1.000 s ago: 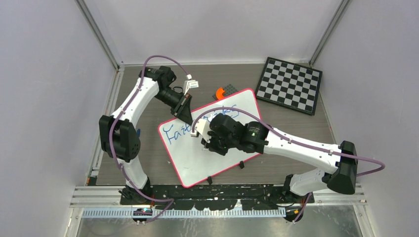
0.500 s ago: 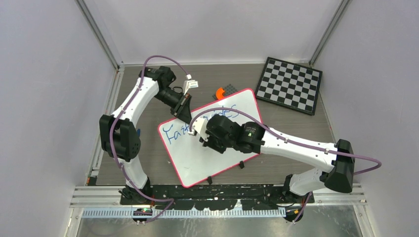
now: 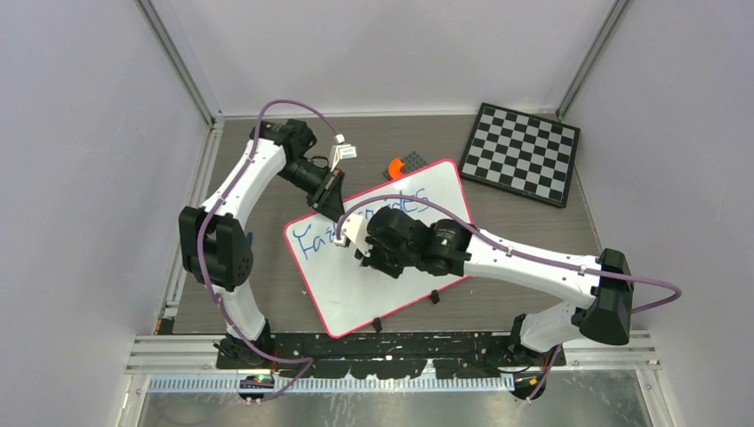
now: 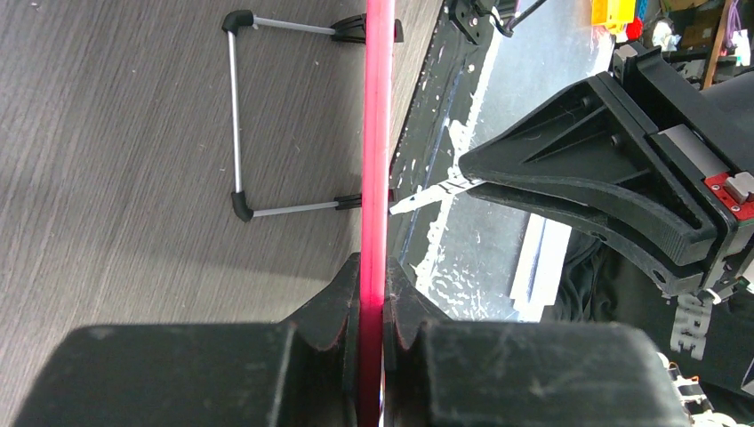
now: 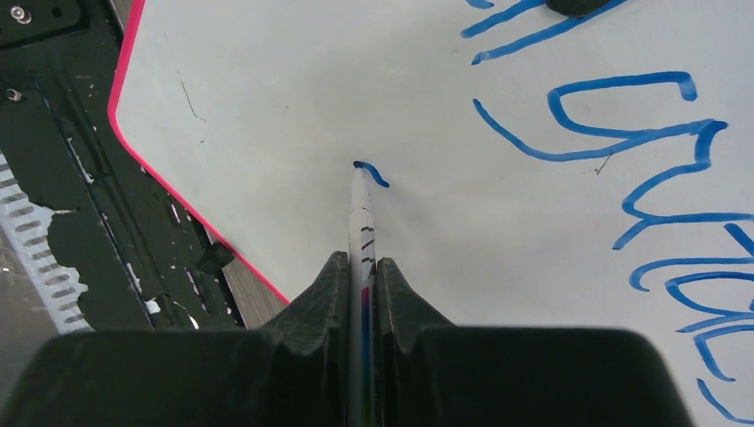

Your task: Write a sentence on the whiteboard

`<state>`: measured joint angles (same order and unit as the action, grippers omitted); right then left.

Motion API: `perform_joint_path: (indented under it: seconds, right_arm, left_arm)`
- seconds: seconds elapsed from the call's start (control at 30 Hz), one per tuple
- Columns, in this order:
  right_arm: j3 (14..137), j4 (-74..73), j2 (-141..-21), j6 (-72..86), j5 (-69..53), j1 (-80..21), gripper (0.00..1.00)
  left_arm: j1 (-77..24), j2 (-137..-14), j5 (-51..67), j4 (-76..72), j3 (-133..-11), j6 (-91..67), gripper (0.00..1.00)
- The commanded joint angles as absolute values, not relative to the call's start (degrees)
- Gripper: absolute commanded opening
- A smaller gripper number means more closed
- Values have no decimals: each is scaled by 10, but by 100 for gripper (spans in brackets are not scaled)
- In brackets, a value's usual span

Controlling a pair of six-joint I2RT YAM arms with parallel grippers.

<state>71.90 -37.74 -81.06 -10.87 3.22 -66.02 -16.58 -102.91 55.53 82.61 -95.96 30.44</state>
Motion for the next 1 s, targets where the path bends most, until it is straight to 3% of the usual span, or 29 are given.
perform_joint_path:
  seconds: [0.0,0.67,0.97]
  right_arm:
    - [718,-367,-821,-127,42,-660,0]
    - [676,-395,-781,-137,89,-659,0]
    - [673,-405,-786,-134,53,-660,0]
  left_arm:
    - [-163,-1039,511,830,-964,317,0]
    - [-164,-1042,507,834,-970,316,0]
    - [-163,-1043,508,833,-970,315,0]
